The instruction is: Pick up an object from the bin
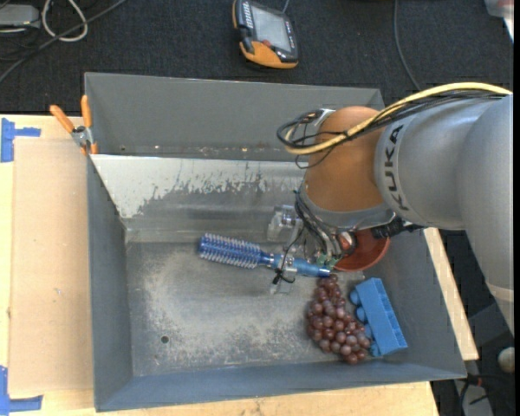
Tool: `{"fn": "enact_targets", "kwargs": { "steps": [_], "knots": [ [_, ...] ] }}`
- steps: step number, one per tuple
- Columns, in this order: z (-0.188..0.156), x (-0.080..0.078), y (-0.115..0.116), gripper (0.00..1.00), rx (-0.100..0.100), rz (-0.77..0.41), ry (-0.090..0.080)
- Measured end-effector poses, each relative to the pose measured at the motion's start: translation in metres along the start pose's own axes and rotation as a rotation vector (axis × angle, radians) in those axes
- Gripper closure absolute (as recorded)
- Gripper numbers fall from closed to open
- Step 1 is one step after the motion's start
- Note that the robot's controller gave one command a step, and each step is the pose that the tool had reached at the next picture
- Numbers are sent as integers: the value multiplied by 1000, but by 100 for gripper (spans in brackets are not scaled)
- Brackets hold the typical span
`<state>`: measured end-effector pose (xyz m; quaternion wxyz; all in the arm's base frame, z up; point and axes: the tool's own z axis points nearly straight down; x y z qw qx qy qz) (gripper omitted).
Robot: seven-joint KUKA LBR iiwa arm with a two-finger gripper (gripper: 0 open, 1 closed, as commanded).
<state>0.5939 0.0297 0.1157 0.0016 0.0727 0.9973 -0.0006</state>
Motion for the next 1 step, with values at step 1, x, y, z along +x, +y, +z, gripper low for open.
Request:
{"fn": "enact_targets", "kwargs": {
  "steps": [1],
  "knots": [
    [46, -6, 18, 0, -4, -188, 12]
  ]
}}
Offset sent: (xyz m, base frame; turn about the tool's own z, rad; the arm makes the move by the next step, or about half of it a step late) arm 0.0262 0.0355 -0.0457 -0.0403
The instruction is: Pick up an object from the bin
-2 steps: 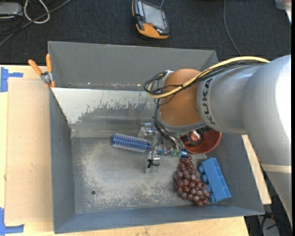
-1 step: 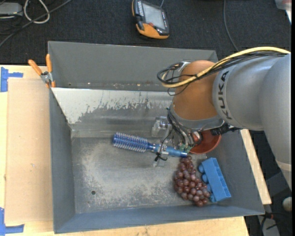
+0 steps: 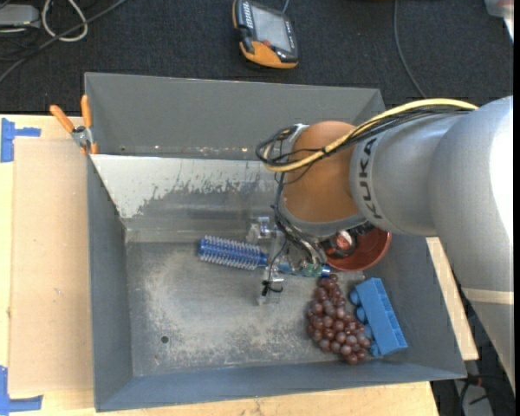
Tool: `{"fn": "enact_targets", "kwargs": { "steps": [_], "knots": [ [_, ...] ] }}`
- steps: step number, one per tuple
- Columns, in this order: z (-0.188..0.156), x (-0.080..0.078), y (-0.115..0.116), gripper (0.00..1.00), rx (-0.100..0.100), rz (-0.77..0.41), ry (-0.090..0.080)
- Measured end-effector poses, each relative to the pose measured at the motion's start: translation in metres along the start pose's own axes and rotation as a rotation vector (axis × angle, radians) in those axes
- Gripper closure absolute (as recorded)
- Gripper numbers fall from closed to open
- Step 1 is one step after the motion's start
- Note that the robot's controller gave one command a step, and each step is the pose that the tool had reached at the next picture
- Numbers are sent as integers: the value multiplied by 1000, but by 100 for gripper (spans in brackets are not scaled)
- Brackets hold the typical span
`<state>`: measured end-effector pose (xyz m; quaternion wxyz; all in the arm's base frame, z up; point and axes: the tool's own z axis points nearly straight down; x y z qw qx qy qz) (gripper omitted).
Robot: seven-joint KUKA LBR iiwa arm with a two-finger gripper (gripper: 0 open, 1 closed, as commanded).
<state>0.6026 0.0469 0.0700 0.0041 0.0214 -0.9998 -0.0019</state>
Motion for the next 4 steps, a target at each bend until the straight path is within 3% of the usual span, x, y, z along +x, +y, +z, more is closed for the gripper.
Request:
{"fn": "enact_targets", "kwargs": {
  "steps": [1, 2, 3, 4],
  "knots": [
    [0, -19, 18, 0, 4, 146, -11],
    [1, -5, 4, 100, 2, 36, -1],
    [1, -5, 4, 100, 2, 36, -1],
    [-30, -2, 4, 100, 2, 35, 8]
  ]
}}
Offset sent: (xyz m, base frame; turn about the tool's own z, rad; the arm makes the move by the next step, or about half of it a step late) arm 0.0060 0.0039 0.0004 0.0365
